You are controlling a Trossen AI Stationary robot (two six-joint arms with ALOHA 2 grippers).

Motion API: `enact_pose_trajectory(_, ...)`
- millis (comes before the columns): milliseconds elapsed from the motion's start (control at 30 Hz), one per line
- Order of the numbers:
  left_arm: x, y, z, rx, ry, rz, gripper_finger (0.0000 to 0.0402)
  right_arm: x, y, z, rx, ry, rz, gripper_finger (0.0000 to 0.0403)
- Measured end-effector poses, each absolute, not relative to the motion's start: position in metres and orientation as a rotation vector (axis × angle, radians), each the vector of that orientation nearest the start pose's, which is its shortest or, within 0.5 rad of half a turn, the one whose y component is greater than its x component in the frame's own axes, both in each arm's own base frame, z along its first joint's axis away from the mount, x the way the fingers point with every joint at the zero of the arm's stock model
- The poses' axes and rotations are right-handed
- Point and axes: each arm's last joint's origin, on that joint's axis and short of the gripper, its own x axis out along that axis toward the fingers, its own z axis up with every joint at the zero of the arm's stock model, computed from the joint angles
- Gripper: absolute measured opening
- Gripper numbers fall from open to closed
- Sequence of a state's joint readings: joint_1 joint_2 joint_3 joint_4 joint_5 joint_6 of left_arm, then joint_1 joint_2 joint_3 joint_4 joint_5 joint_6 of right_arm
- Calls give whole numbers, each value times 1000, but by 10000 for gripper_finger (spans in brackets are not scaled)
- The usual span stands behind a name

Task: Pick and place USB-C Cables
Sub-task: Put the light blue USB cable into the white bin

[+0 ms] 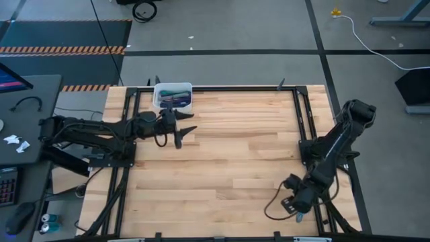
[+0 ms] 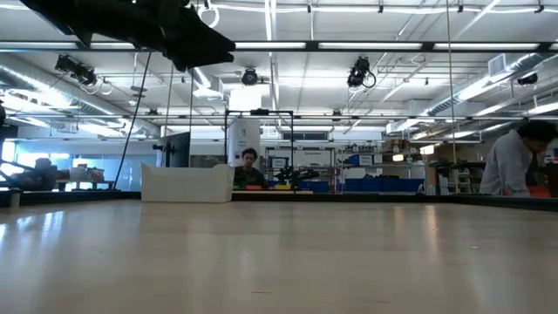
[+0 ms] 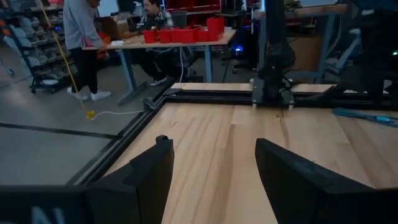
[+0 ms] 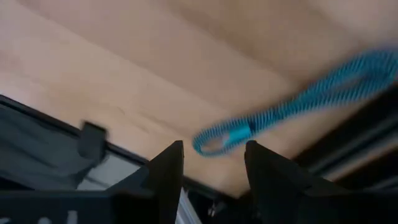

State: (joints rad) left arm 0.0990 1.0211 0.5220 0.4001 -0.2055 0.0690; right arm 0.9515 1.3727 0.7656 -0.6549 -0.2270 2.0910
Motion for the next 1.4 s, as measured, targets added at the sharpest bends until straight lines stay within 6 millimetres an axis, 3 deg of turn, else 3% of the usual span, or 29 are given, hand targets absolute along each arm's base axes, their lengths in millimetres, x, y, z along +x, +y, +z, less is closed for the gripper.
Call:
enact_pose_trajectory(233,220,26,255,101,114,293,231,105,195,153,1245,1666,-683,227)
enact_pose_trajectory(400,220,26,254,99,115,294,231,102,188,145,1240,1674,-783,247)
enact_pose_trajectory(900,220,26,254,69,115,295,231,101,182,138,1137,1614,-759,188)
enact_pose_trajectory(1267,220,26,254,69,114,295,231,122,190,124,952,1729,-709,183)
enact_pose_trajectory(1400,220,26,254,68,114,295,231,148,197,130,952,1544,-568,180)
